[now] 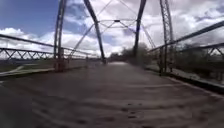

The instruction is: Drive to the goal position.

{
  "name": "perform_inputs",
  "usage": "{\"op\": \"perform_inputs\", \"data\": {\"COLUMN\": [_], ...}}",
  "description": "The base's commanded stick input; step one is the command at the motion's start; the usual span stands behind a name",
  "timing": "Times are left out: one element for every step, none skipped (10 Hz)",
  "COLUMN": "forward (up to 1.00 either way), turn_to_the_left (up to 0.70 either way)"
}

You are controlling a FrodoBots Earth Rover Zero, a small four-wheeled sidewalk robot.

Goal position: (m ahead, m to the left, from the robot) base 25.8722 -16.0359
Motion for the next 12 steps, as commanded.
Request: {"op": "perform_inputs", "data": {"forward": [1.0,1.0,1.0,1.0,1.0,1.0,1.0,1.0,1.0,1.0,1.0,1.0], "turn_to_the_left": [-0.12,-0.12,-0.12,-0.12,-0.12,-0.12,-0.12,-0.12,-0.12,-0.12,-0.11,-0.11]}}
